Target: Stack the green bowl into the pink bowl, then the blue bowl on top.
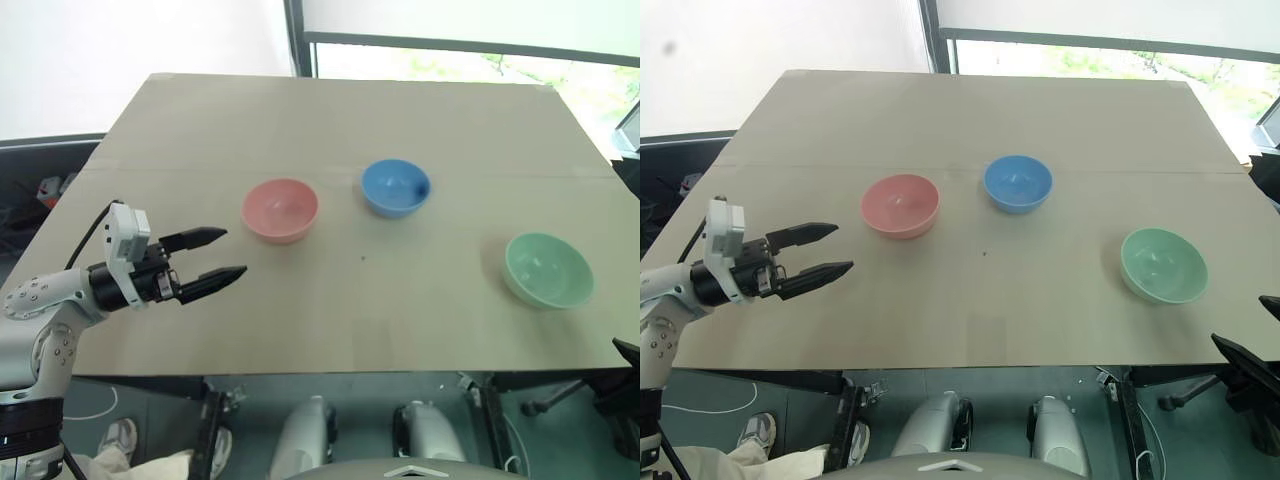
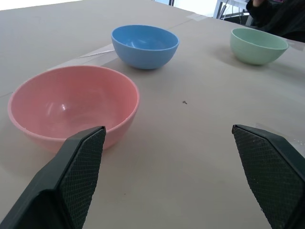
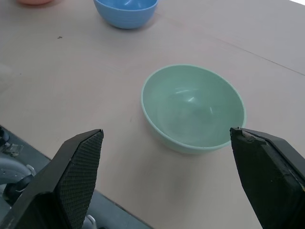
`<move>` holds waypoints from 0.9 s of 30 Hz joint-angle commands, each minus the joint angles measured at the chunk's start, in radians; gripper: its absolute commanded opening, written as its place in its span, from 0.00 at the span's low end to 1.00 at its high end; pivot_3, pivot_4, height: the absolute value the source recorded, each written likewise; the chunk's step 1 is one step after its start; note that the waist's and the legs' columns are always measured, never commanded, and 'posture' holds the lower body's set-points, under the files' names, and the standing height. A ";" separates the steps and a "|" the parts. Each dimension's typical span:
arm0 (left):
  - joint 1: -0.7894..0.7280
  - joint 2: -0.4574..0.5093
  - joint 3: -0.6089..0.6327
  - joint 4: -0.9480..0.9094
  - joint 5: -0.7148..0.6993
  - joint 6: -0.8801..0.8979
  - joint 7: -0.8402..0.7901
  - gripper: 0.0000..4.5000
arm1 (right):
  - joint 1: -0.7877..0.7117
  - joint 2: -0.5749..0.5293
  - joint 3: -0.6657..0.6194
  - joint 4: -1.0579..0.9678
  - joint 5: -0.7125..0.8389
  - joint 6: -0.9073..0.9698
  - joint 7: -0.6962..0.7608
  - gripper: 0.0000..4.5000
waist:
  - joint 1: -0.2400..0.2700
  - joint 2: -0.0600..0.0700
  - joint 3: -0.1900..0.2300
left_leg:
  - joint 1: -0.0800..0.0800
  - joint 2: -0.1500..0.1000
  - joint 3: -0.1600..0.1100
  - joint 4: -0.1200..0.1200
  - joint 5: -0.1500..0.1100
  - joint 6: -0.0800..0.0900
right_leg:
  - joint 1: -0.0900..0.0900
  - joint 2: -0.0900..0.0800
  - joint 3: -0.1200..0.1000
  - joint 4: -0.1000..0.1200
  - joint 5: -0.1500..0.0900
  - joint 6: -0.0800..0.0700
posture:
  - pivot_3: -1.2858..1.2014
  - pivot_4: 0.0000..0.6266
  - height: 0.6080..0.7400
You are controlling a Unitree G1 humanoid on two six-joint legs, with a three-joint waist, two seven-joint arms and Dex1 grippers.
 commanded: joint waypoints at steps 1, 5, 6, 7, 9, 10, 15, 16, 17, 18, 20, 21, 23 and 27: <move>-0.006 -0.020 -0.002 -0.050 -0.005 -0.012 0.018 1.00 | -0.007 -0.026 -0.056 0.010 0.016 -0.012 0.008 0.99 | 0.000 0.000 0.000 | 0.000 0.000 0.000 0.000 0.000 0.000 | 0.000 0.000 0.000 0.000 0.000 0.000 | 0.52 0.24 1.00; 0.002 -0.066 -0.019 -0.098 -0.011 -0.001 0.055 1.00 | -0.024 -0.050 -0.044 0.031 0.006 -0.018 0.014 0.99 | 0.000 0.000 0.000 | 0.000 0.000 0.000 0.000 0.000 0.001 | 0.000 -0.001 0.000 0.000 0.000 0.000 | 0.52 0.24 1.00; 0.003 -0.072 -0.021 -0.106 -0.011 0.001 0.059 1.00 | -0.029 -0.053 -0.036 0.031 0.004 -0.020 0.012 0.99 | 0.000 0.000 0.000 | 0.000 -0.001 0.000 0.000 0.000 0.000 | 0.000 -0.001 0.000 0.000 0.000 0.000 | 0.52 0.24 1.00; 0.002 -0.076 -0.024 -0.116 -0.014 0.004 0.066 1.00 | -0.036 -0.056 -0.028 0.032 0.001 -0.020 0.008 0.99 | 0.000 0.000 0.000 | 0.000 0.000 0.000 0.000 0.000 0.000 | 0.000 -0.001 0.000 0.000 0.000 0.000 | 0.52 0.24 1.00; -0.004 -0.085 -0.029 -0.133 -0.022 0.013 0.080 1.00 | -0.054 -0.060 -0.009 0.027 0.000 -0.015 -0.002 0.99 | 0.000 0.000 0.000 | 0.000 0.000 0.000 0.000 0.000 0.000 | 0.000 -0.001 0.000 0.000 0.000 0.000 | 0.52 0.24 1.00; -0.009 -0.088 -0.031 -0.140 -0.026 0.017 0.086 1.00 | -0.062 -0.060 0.001 0.022 -0.001 -0.012 -0.008 0.99 | -0.001 0.000 0.000 | 0.000 0.000 0.000 0.000 0.000 0.000 | 0.000 -0.001 0.000 0.000 0.000 0.000 | 0.52 0.24 1.00; -0.044 -0.113 -0.050 -0.149 -0.015 0.014 0.126 1.00 | -0.110 -0.050 0.079 0.009 -0.030 -0.027 -0.036 0.99 | 0.000 0.000 0.000 | 0.000 -0.001 0.000 0.000 0.000 0.000 | 0.000 -0.001 0.000 0.000 0.000 0.000 | 0.52 0.24 1.00; -0.053 -0.121 -0.053 -0.149 -0.007 0.012 0.142 1.00 | -0.125 -0.045 0.102 0.003 -0.039 -0.036 -0.044 0.99 | 0.000 0.000 0.000 | 0.000 -0.001 0.000 0.000 0.000 0.000 | 0.000 0.000 0.000 0.000 0.000 0.000 | 0.52 0.24 1.00; -0.065 -0.133 -0.058 -0.153 -0.002 0.014 0.168 1.00 | -0.147 -0.041 0.133 -0.009 -0.042 -0.040 -0.057 0.99 | 0.000 0.000 0.000 | 0.000 -0.001 0.000 0.001 0.000 0.000 | 0.000 0.002 0.000 0.000 0.000 0.000 | 0.52 0.24 1.00; -0.080 -0.148 -0.065 -0.163 0.000 0.022 0.199 1.00 | -0.170 -0.038 0.164 -0.027 -0.042 -0.043 -0.069 0.99 | 0.000 0.000 0.000 | 0.000 -0.001 0.000 0.001 0.000 0.000 | 0.000 0.003 0.000 0.000 0.000 0.000 | 0.52 0.24 1.00; -0.111 -0.164 -0.095 -0.183 0.059 0.028 0.291 1.00 | -0.222 -0.041 0.224 -0.070 -0.028 -0.032 -0.101 0.99 | -0.001 0.000 0.000 | 0.000 -0.001 0.000 0.001 0.000 0.000 | 0.000 0.004 0.000 0.001 0.000 0.000 | 0.52 0.24 1.00; -0.128 -0.163 -0.124 -0.202 0.110 0.048 0.356 1.00 | -0.268 -0.043 0.273 -0.093 -0.019 -0.028 -0.120 0.99 | -0.001 0.000 0.000 | 0.000 -0.001 0.000 0.001 0.000 0.000 | 0.000 0.005 0.001 0.001 0.001 0.001 | 0.52 0.24 1.00; -0.179 -0.170 -0.179 -0.225 0.178 0.113 0.472 1.00 | -0.354 -0.044 0.389 -0.134 -0.015 -0.017 -0.148 0.99 | -0.001 -0.001 0.000 | 0.000 -0.001 0.000 0.002 0.001 -0.001 | 0.001 0.006 0.001 0.002 0.002 0.003 | 0.52 0.24 1.00; -0.331 -0.138 -0.361 -0.239 0.321 0.254 0.567 1.00 | -0.534 -0.019 0.645 -0.154 -0.080 -0.039 -0.173 0.99 | 0.001 -0.002 0.000 | 0.001 -0.001 0.000 0.002 0.002 -0.003 | 0.001 0.008 -0.002 0.003 0.002 0.004 | 0.52 0.24 1.00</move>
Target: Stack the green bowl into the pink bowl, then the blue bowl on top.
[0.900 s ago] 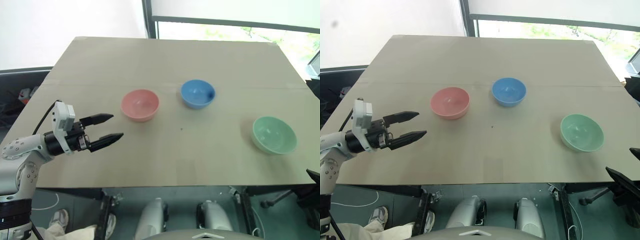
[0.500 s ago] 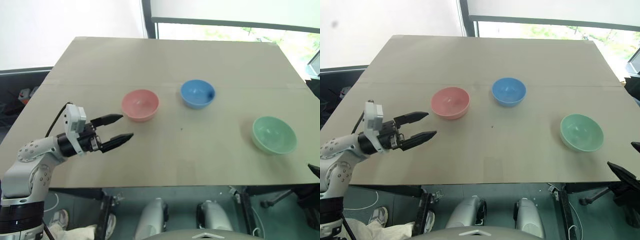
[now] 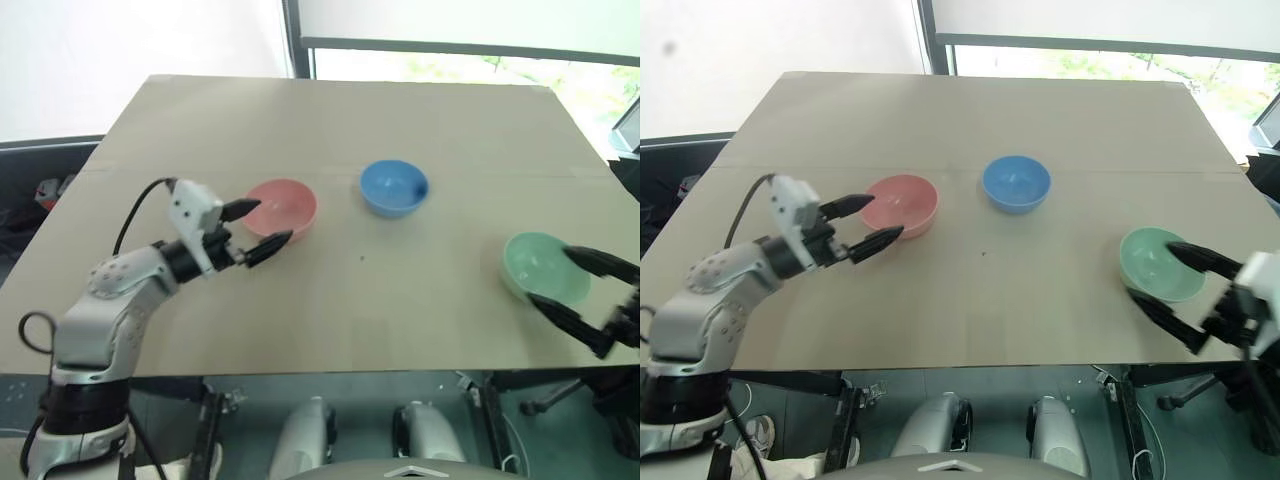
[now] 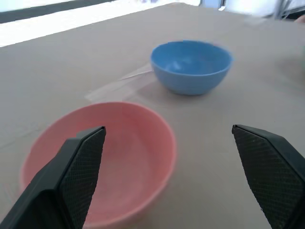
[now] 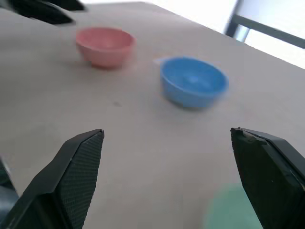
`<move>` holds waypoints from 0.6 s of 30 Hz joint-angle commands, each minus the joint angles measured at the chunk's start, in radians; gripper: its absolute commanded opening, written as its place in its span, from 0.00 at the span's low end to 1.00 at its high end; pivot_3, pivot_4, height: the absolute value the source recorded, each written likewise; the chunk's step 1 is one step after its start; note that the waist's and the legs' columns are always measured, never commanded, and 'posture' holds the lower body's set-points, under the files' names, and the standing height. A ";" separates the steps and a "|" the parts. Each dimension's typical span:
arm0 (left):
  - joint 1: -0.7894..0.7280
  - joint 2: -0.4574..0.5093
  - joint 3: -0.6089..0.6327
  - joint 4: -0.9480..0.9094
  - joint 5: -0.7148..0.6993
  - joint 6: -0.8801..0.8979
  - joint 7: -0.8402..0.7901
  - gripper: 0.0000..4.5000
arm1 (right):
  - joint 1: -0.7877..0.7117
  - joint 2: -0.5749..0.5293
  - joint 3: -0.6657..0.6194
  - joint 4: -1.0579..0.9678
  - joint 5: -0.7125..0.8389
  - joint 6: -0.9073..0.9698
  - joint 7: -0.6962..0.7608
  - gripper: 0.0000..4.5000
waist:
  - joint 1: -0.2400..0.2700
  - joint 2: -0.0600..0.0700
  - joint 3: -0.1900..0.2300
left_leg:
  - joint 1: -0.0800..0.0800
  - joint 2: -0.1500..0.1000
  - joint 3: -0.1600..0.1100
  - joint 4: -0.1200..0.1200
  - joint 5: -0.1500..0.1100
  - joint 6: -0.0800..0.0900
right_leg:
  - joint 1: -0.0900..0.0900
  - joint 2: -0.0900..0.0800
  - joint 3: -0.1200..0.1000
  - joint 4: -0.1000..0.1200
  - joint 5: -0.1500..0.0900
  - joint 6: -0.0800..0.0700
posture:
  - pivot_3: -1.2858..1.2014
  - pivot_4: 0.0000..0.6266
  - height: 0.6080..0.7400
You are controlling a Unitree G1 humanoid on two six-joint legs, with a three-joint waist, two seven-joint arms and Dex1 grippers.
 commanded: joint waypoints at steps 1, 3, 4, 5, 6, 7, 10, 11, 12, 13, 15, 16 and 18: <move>-0.103 0.032 -0.129 -0.025 0.125 0.029 0.034 1.00 | -0.114 0.027 0.162 -0.027 -0.040 -0.023 -0.034 0.99 | 0.001 0.000 0.001 | -0.001 0.000 0.000 0.001 0.000 0.000 | 0.000 0.001 -0.001 0.000 0.000 0.000 | 0.52 0.24 1.00; -0.121 0.041 -0.164 -0.020 0.148 0.025 0.013 1.00 | -0.150 0.039 0.220 -0.021 -0.067 -0.027 -0.045 0.99 | 0.000 -0.001 0.001 | -0.002 -0.001 0.000 0.001 0.000 0.000 | -0.001 0.001 -0.001 -0.001 0.000 0.000 | 0.52 0.24 1.00; -0.125 0.058 -0.182 -0.024 0.160 0.057 0.010 1.00 | -0.158 0.039 0.240 -0.016 -0.079 -0.031 -0.044 0.99 | 0.000 -0.001 0.001 | -0.002 -0.001 0.000 0.001 0.000 0.000 | -0.001 0.001 0.000 -0.001 0.000 0.000 | 0.52 0.24 1.00; -0.124 0.066 -0.192 -0.023 0.170 0.067 0.004 1.00 | -0.162 0.041 0.253 -0.012 -0.089 -0.036 -0.043 0.99 | -0.001 -0.001 0.001 | -0.002 -0.001 0.000 0.001 0.000 0.000 | -0.001 0.001 0.000 -0.001 0.000 0.000 | 0.52 0.24 1.00; -0.117 0.074 -0.193 -0.015 0.178 0.054 -0.007 1.00 | -0.165 0.045 0.272 -0.013 -0.099 -0.039 -0.046 0.99 | -0.002 0.000 0.001 | -0.004 -0.001 0.000 0.000 0.000 0.000 | -0.002 0.001 0.000 0.000 0.000 0.000 | 0.52 0.24 1.00; -0.114 0.093 -0.206 -0.008 0.199 0.056 -0.014 1.00 | -0.161 0.049 0.286 -0.014 -0.109 -0.043 -0.050 0.99 | -0.001 0.000 0.001 | -0.005 -0.001 0.000 0.000 0.000 0.000 | -0.003 0.001 0.000 0.000 0.000 0.001 | 0.52 0.24 1.00; -0.129 0.125 -0.236 -0.015 0.229 0.119 -0.016 1.00 | -0.127 0.049 0.303 -0.009 -0.137 -0.074 -0.037 0.99 | 0.000 -0.001 0.002 | -0.005 0.000 0.001 0.000 0.000 0.000 | -0.003 0.001 -0.001 -0.001 0.000 0.001 | 0.52 0.24 1.00; -0.133 0.134 -0.246 -0.023 0.238 0.144 -0.019 1.00 | -0.122 0.054 0.306 -0.005 -0.143 -0.086 -0.039 0.99 | 0.001 -0.001 0.002 | -0.005 0.000 0.000 0.000 0.000 0.000 | -0.003 0.001 -0.001 -0.002 0.000 0.001 | 0.52 0.24 1.00; -0.136 0.141 -0.256 -0.029 0.249 0.156 -0.019 1.00 | -0.120 0.059 0.307 0.000 -0.144 -0.094 -0.042 0.99 | 0.001 -0.001 0.002 | -0.005 0.000 0.000 0.000 0.000 0.000 | -0.003 0.001 -0.001 -0.002 0.000 0.001 | 0.52 0.24 1.00; -0.140 0.149 -0.265 -0.036 0.255 0.167 -0.025 1.00 | -0.121 0.064 0.309 0.006 -0.147 -0.101 -0.045 0.99 | 0.001 -0.001 0.003 | -0.005 0.000 0.000 0.001 0.000 0.000 | -0.003 0.001 -0.001 -0.001 -0.001 0.001 | 0.52 0.24 1.00; -0.144 0.164 -0.266 -0.040 0.253 0.201 -0.042 1.00 | -0.131 0.072 0.329 0.009 -0.160 -0.106 -0.055 0.99 | 0.000 -0.002 0.003 | -0.004 0.000 0.000 0.002 0.000 0.000 | -0.003 0.001 -0.001 0.000 0.000 0.001 | 0.52 0.24 1.00; -0.147 0.168 -0.272 -0.037 0.264 0.196 -0.047 0.94 | -0.136 0.076 0.340 0.013 -0.169 -0.113 -0.057 1.00 | -0.001 -0.002 0.003 | -0.004 0.000 0.000 0.003 0.000 0.000 | -0.003 0.001 -0.001 0.001 0.000 0.001 | 0.52 0.24 1.00; -0.154 0.176 -0.279 -0.023 0.279 0.178 -0.061 0.80 | -0.149 0.089 0.364 0.016 -0.183 -0.121 -0.066 1.00 | -0.002 -0.002 0.003 | -0.003 0.000 0.000 0.003 0.001 -0.001 | -0.003 0.002 -0.001 0.002 0.000 0.001 | 0.52 0.24 1.00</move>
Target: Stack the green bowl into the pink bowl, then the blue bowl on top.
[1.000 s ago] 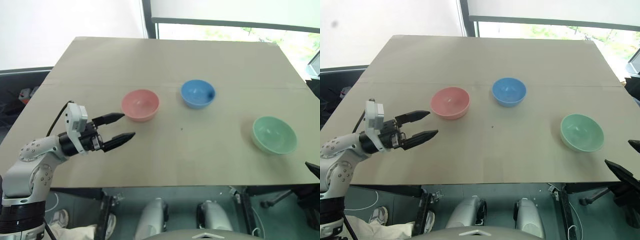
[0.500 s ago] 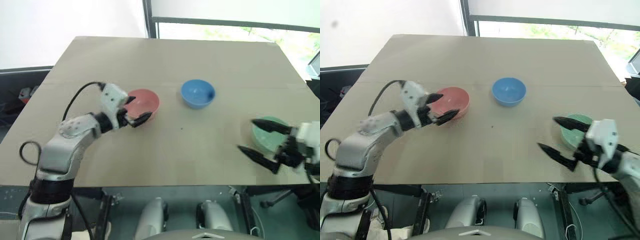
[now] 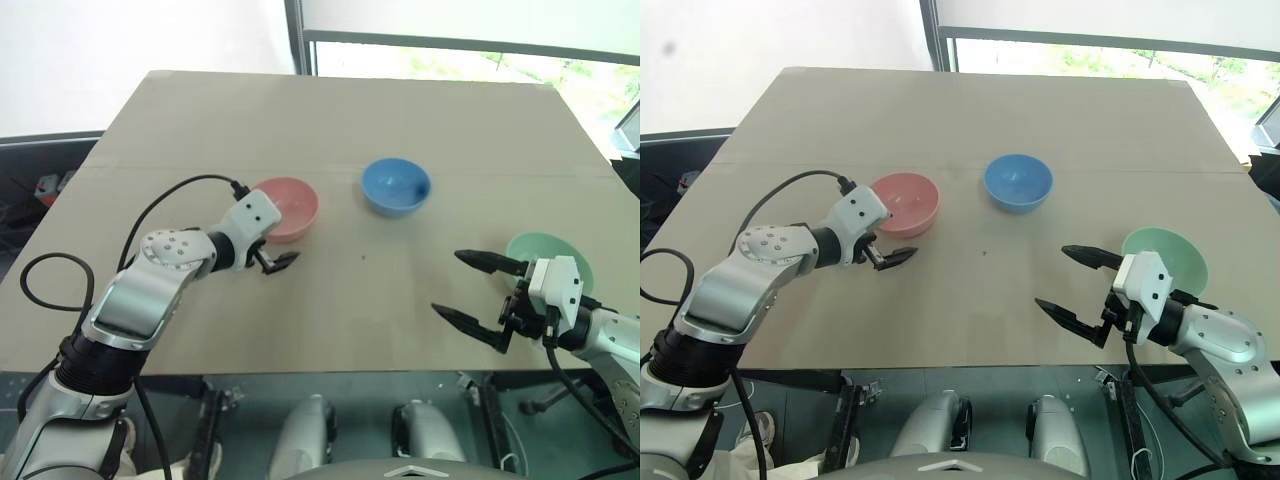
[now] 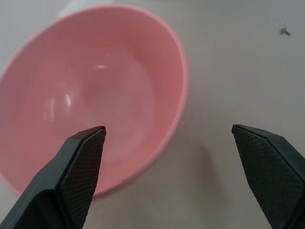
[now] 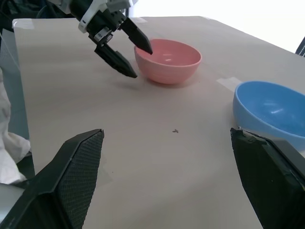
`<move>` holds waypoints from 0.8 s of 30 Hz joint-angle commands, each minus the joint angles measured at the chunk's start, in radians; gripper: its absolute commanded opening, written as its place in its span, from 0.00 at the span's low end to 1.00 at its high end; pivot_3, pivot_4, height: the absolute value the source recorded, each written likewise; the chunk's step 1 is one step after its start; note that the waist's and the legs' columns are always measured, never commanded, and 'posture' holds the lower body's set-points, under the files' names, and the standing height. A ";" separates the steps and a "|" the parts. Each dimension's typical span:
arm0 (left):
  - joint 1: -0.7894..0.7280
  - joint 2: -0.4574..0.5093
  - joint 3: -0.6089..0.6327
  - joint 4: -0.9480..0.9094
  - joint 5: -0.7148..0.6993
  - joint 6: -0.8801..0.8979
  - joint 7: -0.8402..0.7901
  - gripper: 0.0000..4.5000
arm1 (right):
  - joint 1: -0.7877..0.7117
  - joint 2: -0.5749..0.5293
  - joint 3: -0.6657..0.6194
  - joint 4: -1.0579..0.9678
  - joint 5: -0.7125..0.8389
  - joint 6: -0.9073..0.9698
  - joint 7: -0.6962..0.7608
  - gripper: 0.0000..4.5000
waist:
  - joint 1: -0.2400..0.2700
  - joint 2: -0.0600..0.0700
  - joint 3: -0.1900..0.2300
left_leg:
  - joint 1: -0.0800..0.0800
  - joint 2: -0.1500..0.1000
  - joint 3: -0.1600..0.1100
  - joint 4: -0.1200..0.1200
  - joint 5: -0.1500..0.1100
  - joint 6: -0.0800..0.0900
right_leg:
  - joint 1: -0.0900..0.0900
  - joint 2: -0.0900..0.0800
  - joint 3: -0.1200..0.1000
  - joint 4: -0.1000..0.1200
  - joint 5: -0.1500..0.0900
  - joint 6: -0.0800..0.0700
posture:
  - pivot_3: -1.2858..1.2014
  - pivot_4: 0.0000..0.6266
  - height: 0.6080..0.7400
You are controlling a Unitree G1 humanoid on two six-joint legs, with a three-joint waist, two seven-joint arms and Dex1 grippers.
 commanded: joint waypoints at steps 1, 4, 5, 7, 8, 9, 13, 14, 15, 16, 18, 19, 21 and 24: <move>-0.031 0.022 0.002 -0.017 0.032 -0.025 -0.023 0.73 | -0.027 0.022 0.027 -0.008 -0.017 -0.032 -0.023 1.00 | 0.000 0.000 0.000 | 0.000 0.000 0.000 0.000 0.000 0.000 | 0.000 0.000 0.000 0.000 0.000 0.000 | 0.52 0.24 1.00; -0.045 0.019 0.001 0.011 0.051 -0.041 -0.031 0.47 | -0.041 0.039 0.052 -0.016 -0.028 -0.028 -0.042 1.00 | 0.002 0.000 0.000 | 0.000 0.000 0.000 0.000 0.000 0.000 | 0.000 0.000 0.000 0.000 0.000 0.000 | 0.52 0.24 1.00; -0.053 0.015 -0.007 0.013 0.058 -0.042 -0.032 0.37 | -0.037 0.042 0.053 -0.014 -0.027 -0.033 -0.041 1.00 | 0.002 0.000 0.000 | 0.000 0.000 0.000 0.000 0.000 0.000 | 0.000 0.000 0.000 0.000 0.000 0.000 | 0.52 0.24 1.00; -0.068 0.009 -0.018 0.014 0.069 -0.043 -0.039 0.16 | -0.026 0.047 0.055 -0.015 -0.024 -0.039 -0.042 1.00 | 0.003 0.000 0.000 | -0.001 0.000 0.000 0.000 0.000 0.000 | 0.000 0.000 0.000 -0.001 0.000 0.000 | 0.52 0.24 1.00; -0.074 0.010 -0.017 0.010 0.069 -0.053 -0.050 0.06 | -0.022 0.048 0.058 -0.019 -0.023 -0.039 -0.044 1.00 | 0.002 0.000 0.000 | -0.001 0.000 0.000 0.000 0.000 0.000 | 0.000 0.000 0.000 -0.001 0.000 0.000 | 0.52 0.24 1.00; -0.078 0.016 -0.009 0.009 0.065 -0.066 -0.065 0.03 | -0.025 0.050 0.064 -0.027 -0.022 -0.032 -0.051 1.00 | 0.001 0.000 0.000 | -0.001 0.000 0.000 0.000 0.000 0.000 | 0.000 0.000 0.000 -0.001 0.000 0.000 | 0.52 0.24 1.00; -0.100 0.012 0.000 -0.028 0.022 -0.095 -0.147 0.03 | -0.021 0.055 0.058 -0.031 -0.002 -0.028 -0.055 1.00 | 0.002 0.000 0.000 | -0.001 0.000 0.000 0.000 0.000 0.000 | 0.000 0.000 0.000 0.000 0.000 0.000 | 0.52 0.24 1.00; -0.100 0.005 -0.009 -0.042 -0.005 -0.142 -0.202 0.03 | -0.003 0.053 0.058 -0.024 -0.012 -0.044 -0.050 1.00 | 0.003 0.000 0.000 | -0.001 0.000 0.000 0.000 0.000 0.000 | 0.000 0.000 0.000 0.000 0.000 0.000 | 0.52 0.24 1.00; -0.097 -0.001 -0.023 -0.050 -0.026 -0.216 -0.269 0.03 | 0.014 0.049 0.061 -0.020 -0.030 -0.059 -0.049 1.00 | 0.003 0.000 0.000 | -0.001 0.000 0.000 0.000 0.000 0.000 | 0.000 0.000 0.000 0.000 0.000 0.000 | 0.52 0.24 1.00; -0.095 -0.003 -0.034 -0.050 -0.040 -0.274 -0.322 0.03 | 0.025 0.047 0.065 -0.022 -0.045 -0.067 -0.052 1.00 | 0.004 0.000 0.000 | -0.001 0.000 0.000 0.000 0.000 0.000 | 0.000 0.000 0.000 0.000 0.000 0.000 | 0.52 0.24 1.00; -0.101 0.002 -0.048 -0.045 -0.036 -0.291 -0.358 0.03 | 0.033 0.058 0.068 -0.035 -0.047 -0.065 -0.075 1.00 | 0.003 0.000 0.000 | -0.001 0.000 0.000 0.000 0.000 0.000 | 0.000 0.000 0.000 -0.001 0.000 0.000 | 0.52 0.24 1.00; -0.112 -0.001 -0.063 -0.047 -0.061 -0.291 -0.408 0.03 | 0.046 0.073 0.060 -0.050 -0.040 -0.062 -0.096 1.00 | 0.001 0.000 0.000 | -0.001 0.000 0.001 0.000 0.000 0.000 | 0.000 0.000 0.000 -0.001 0.000 0.000 | 0.52 0.24 1.00; -0.132 -0.011 -0.100 -0.032 -0.083 -0.316 -0.495 0.03 | 0.067 0.083 0.051 -0.064 -0.053 -0.067 -0.122 1.00 | 0.001 0.000 0.000 | -0.001 0.000 0.001 0.000 0.000 0.000 | 0.000 0.001 0.000 0.000 0.000 0.000 | 0.52 0.24 1.00; -0.177 -0.038 -0.167 0.031 -0.073 -0.335 -0.583 0.03 | 0.084 0.083 0.039 -0.075 -0.085 -0.065 -0.159 1.00 | 0.002 0.000 0.000 | 0.000 -0.001 0.001 0.000 0.000 0.000 | 0.000 0.001 0.000 0.000 0.000 0.000 | 0.52 0.24 1.00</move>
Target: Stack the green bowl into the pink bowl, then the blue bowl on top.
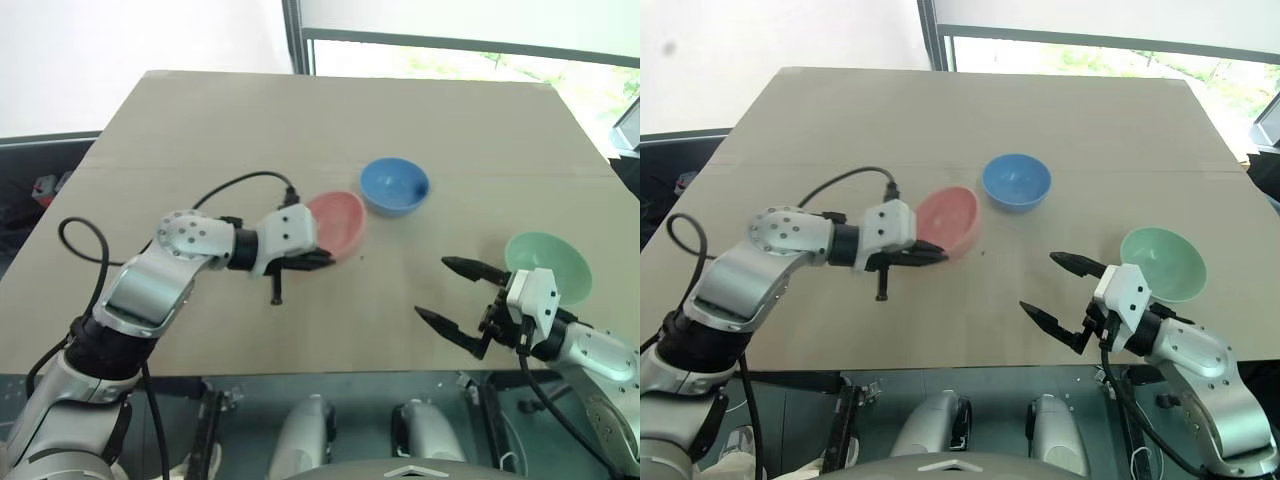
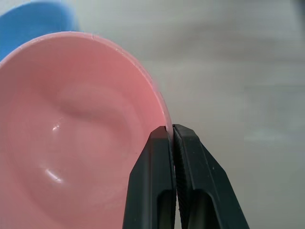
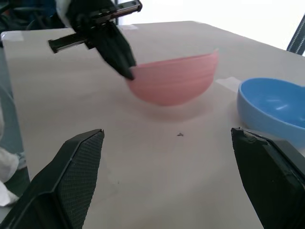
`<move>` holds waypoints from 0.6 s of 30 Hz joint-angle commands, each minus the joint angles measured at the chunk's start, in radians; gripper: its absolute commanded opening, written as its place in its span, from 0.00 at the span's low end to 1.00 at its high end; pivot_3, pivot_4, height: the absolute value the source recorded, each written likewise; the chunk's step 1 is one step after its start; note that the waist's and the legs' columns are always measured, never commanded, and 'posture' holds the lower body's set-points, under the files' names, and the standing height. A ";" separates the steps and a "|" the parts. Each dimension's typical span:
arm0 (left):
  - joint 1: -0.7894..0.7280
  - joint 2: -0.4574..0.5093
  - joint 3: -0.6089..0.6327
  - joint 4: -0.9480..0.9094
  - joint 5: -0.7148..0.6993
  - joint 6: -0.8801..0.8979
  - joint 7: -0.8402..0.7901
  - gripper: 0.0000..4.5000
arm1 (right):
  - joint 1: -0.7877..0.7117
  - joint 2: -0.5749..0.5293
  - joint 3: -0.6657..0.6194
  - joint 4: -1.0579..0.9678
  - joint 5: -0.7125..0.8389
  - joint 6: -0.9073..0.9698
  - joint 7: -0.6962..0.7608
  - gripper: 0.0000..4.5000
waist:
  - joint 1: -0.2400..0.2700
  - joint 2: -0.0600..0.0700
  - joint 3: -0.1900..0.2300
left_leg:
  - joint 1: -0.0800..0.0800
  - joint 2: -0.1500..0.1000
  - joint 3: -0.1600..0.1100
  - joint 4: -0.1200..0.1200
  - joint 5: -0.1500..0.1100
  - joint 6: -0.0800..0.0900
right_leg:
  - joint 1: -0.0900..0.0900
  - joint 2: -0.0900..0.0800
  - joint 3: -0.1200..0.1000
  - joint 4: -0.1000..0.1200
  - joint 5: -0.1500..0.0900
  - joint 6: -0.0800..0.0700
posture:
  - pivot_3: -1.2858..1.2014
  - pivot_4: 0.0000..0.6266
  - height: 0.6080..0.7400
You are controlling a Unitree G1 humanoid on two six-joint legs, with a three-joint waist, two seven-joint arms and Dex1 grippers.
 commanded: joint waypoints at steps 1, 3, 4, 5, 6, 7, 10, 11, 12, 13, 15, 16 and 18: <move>-0.061 -0.035 -0.053 0.058 -0.007 -0.015 -0.091 0.03 | 0.006 -0.002 -0.039 -0.053 -0.022 -0.011 -0.046 1.00 | 0.000 0.000 0.000 | 0.000 0.000 0.000 0.000 0.000 0.000 | 0.000 0.000 0.000 0.000 0.000 0.000 | 0.52 0.24 1.00; -0.088 -0.073 -0.074 0.118 0.011 -0.052 -0.109 0.03 | 0.006 -0.008 -0.039 -0.057 -0.041 0.005 -0.070 1.00 | 0.001 0.000 0.000 | 0.000 0.000 0.000 0.001 0.000 0.000 | 0.000 0.000 0.000 0.000 0.000 0.000 | 0.52 0.24 1.00; -0.100 -0.099 -0.083 0.152 0.019 -0.086 -0.117 0.03 | 0.013 -0.011 -0.040 -0.063 -0.063 0.007 -0.087 1.00 | 0.001 0.000 0.000 | 0.000 0.000 0.000 0.002 0.000 0.000 | 0.000 0.000 0.000 0.000 0.000 0.000 | 0.52 0.24 1.00; -0.114 -0.131 -0.087 0.182 0.016 -0.103 -0.122 0.03 | 0.021 -0.015 -0.038 -0.068 -0.086 0.004 -0.099 1.00 | 0.002 0.000 0.000 | 0.000 -0.001 0.000 0.002 0.000 0.000 | 0.000 0.000 0.000 0.000 0.000 0.000 | 0.52 0.24 1.00; -0.127 -0.162 -0.091 0.208 0.017 -0.124 -0.127 0.03 | 0.028 -0.017 -0.039 -0.074 -0.101 0.009 -0.113 1.00 | 0.003 0.000 0.000 | -0.001 -0.001 0.000 0.002 0.000 0.001 | 0.000 0.000 0.000 0.000 0.000 0.000 | 0.52 0.24 1.00; -0.135 -0.184 -0.091 0.226 0.016 -0.141 -0.136 0.15 | 0.031 -0.017 -0.040 -0.076 -0.109 0.017 -0.125 1.00 | 0.004 0.000 0.000 | -0.001 -0.001 -0.001 0.003 0.000 0.001 | 0.000 0.000 0.000 0.000 0.000 0.000 | 0.52 0.24 1.00; -0.143 -0.246 -0.079 0.247 -0.014 -0.139 -0.151 0.42 | 0.041 -0.017 -0.056 -0.093 -0.181 0.043 -0.195 1.00 | 0.000 0.000 0.000 | -0.002 -0.001 0.000 0.003 -0.001 0.001 | 0.000 0.000 0.000 0.000 0.000 0.000 | 0.52 0.24 1.00; -0.144 -0.267 -0.070 0.259 -0.009 -0.147 -0.131 0.52 | 0.048 -0.016 -0.063 -0.103 -0.224 0.055 -0.229 1.00 | 0.000 0.000 0.000 | -0.002 -0.001 0.000 0.003 -0.001 0.001 | 0.000 0.000 0.000 0.000 0.000 0.000 | 0.52 0.24 1.00; -0.143 -0.284 -0.057 0.271 0.001 -0.173 -0.109 0.62 | 0.055 -0.016 -0.066 -0.114 -0.283 0.088 -0.275 1.00 | 0.000 0.000 0.000 | -0.002 -0.001 0.000 0.003 -0.001 0.001 | 0.000 0.000 0.000 0.000 0.000 0.000 | 0.52 0.24 1.00; -0.137 -0.296 -0.037 0.279 0.003 -0.212 -0.097 0.72 | 0.059 -0.019 -0.065 -0.117 -0.339 0.124 -0.316 1.00 | 0.001 0.000 0.000 | -0.002 -0.001 0.000 0.003 -0.001 0.001 | 0.000 0.000 0.000 0.000 0.000 0.000 | 0.52 0.24 1.00; -0.120 -0.303 0.005 0.282 -0.014 -0.244 -0.083 0.86 | 0.047 -0.022 -0.061 -0.101 -0.404 0.177 -0.360 1.00 | 0.000 0.000 0.000 | -0.002 -0.001 -0.001 0.004 -0.001 0.001 | 0.000 0.000 0.000 0.001 0.000 0.000 | 0.52 0.24 1.00; -0.108 -0.304 0.040 0.279 -0.074 -0.201 -0.098 0.86 | 0.036 -0.024 -0.064 -0.089 -0.411 0.211 -0.366 1.00 | -0.004 0.000 0.000 | -0.002 -0.001 -0.001 0.004 -0.001 0.001 | 0.000 0.000 0.000 0.001 0.000 0.000 | 0.52 0.24 1.00; -0.076 -0.301 0.112 0.265 -0.172 -0.138 -0.106 0.86 | 0.009 -0.021 -0.076 -0.077 -0.412 0.294 -0.375 1.00 | -0.005 0.000 0.000 | -0.001 0.000 0.000 0.004 -0.001 0.001 | 0.000 0.000 0.001 0.001 0.000 0.000 | 0.52 0.24 1.00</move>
